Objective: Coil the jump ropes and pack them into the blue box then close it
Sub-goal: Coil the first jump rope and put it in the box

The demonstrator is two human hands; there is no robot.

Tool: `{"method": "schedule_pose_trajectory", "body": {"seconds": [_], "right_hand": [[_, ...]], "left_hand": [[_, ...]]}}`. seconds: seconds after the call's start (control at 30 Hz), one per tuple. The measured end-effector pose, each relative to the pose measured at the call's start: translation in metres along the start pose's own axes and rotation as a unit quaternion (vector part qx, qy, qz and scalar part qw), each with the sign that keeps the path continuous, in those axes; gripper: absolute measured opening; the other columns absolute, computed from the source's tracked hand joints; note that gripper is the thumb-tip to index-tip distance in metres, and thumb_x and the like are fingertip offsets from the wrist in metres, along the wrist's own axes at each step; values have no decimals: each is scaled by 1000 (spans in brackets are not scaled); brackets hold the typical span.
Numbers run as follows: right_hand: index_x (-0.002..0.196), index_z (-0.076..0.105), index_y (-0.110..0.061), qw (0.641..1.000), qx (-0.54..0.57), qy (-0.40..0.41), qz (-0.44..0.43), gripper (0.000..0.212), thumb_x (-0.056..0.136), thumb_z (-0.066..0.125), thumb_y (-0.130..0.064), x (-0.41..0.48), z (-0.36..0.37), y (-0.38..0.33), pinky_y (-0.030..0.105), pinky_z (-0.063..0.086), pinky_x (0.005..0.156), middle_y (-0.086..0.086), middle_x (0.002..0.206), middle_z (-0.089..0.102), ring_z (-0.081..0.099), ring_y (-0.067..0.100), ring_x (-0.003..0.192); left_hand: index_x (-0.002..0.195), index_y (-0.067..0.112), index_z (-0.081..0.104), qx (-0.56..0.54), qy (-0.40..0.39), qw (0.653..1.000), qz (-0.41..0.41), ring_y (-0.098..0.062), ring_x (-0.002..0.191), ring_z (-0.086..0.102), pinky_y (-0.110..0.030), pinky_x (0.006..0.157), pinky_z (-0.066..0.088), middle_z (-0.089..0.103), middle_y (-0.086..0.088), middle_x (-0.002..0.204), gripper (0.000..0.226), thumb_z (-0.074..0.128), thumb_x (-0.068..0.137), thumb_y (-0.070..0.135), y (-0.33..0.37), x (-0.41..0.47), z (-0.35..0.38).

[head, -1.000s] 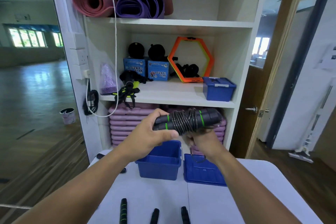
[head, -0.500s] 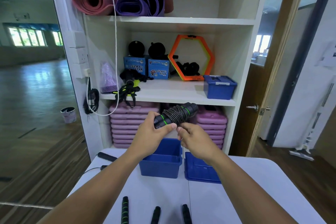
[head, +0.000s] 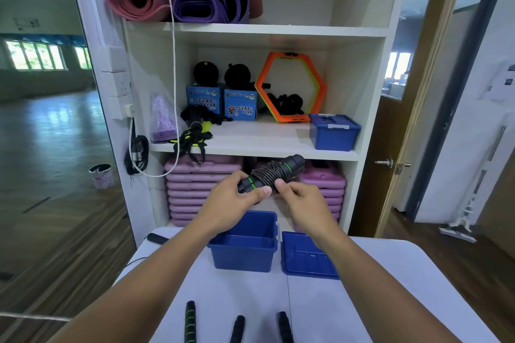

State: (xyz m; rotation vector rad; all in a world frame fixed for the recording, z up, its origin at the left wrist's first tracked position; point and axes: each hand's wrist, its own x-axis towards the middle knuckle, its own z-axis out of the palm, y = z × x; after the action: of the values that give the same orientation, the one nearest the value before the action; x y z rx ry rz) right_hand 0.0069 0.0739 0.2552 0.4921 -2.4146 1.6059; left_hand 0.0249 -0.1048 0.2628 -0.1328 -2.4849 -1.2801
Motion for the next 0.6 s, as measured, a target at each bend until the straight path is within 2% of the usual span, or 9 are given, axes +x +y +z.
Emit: {"method": "schedule_pose_trajectory", "body": {"seconds": [0.07, 0.13, 0.2, 0.27, 0.37, 0.43, 0.5, 0.57, 0.6], "right_hand": [[83, 66, 2, 1000, -8, 28, -10, 59, 92, 55, -56, 3, -1, -2, 31, 34, 60, 21, 71, 58, 43, 11, 63], [73, 67, -5, 999, -24, 38, -19, 51, 89, 62, -54, 7, -5, -8, 32, 37, 57, 6, 61, 56, 44, 14, 56], [73, 71, -11, 999, -31, 31, -30, 41, 86, 68, -50, 11, -7, -15, 39, 48, 60, 3, 66, 68, 60, 25, 62], [74, 74, -16, 997, -55, 21, -43, 36, 85, 70, -49, 14, -7, -23, 38, 51, 62, 3, 69, 72, 65, 25, 69], [73, 72, -16, 990, -133, 5, -57, 37, 90, 64, -48, 15, -6, -31, 31, 40, 55, -1, 59, 63, 52, 15, 57], [77, 71, -15, 982, -179, -14, -55, 34, 94, 58, -41, 14, -6, -34, 22, 36, 53, -2, 59, 60, 50, 12, 58], [82, 70, -15, 982, -178, -45, -46, 27, 97, 53, -30, 13, -7, -34, 16, 35, 53, 0, 64, 63, 50, 11, 59], [85, 69, -17, 983, -163, -77, -38, 26, 98, 48, -23, 12, -8, -33, 25, 41, 57, 5, 72, 69, 51, 13, 59], [85, 68, -18, 983, -155, -89, -36, 27, 99, 46, -21, 12, -8, -33, 28, 43, 59, 0, 72, 69, 52, 13, 59]], "left_hand": [[100, 30, 58, 74, -31, 997, 10, -6, 73, 57, -28, 61, 39, 63, 14, 79, 41, 66, 82, 66, 3, 3, -6], [119, 34, 51, 128, -71, 989, 19, -4, 79, 64, -28, 65, 47, 69, 15, 87, 54, 65, 80, 68, 8, 5, -9], [128, 39, 40, 161, -94, 982, 30, -7, 79, 67, -31, 68, 53, 72, 12, 88, 60, 67, 79, 61, 13, 6, -11], [119, 38, 41, 171, -90, 981, 34, -12, 76, 66, -36, 66, 54, 71, 9, 81, 49, 67, 79, 51, 19, 8, -11], [106, 35, 42, 184, -68, 980, 32, -14, 73, 61, -31, 56, 42, 65, 8, 76, 36, 65, 80, 45, 22, 13, -11], [107, 32, 43, 203, -49, 978, 30, -15, 74, 57, -31, 55, 36, 62, 6, 83, 37, 64, 80, 47, 22, 15, -11], [113, 27, 47, 226, -24, 973, 31, -20, 80, 54, -33, 60, 34, 56, 1, 94, 44, 66, 78, 47, 21, 17, -9], [114, 22, 49, 231, -2, 973, 27, -23, 83, 54, -33, 63, 34, 57, -2, 98, 47, 68, 77, 44, 17, 19, -5], [112, 20, 50, 221, 8, 975, 23, -23, 82, 55, -33, 61, 35, 60, -3, 97, 45, 68, 77, 43, 15, 20, -3]]}}
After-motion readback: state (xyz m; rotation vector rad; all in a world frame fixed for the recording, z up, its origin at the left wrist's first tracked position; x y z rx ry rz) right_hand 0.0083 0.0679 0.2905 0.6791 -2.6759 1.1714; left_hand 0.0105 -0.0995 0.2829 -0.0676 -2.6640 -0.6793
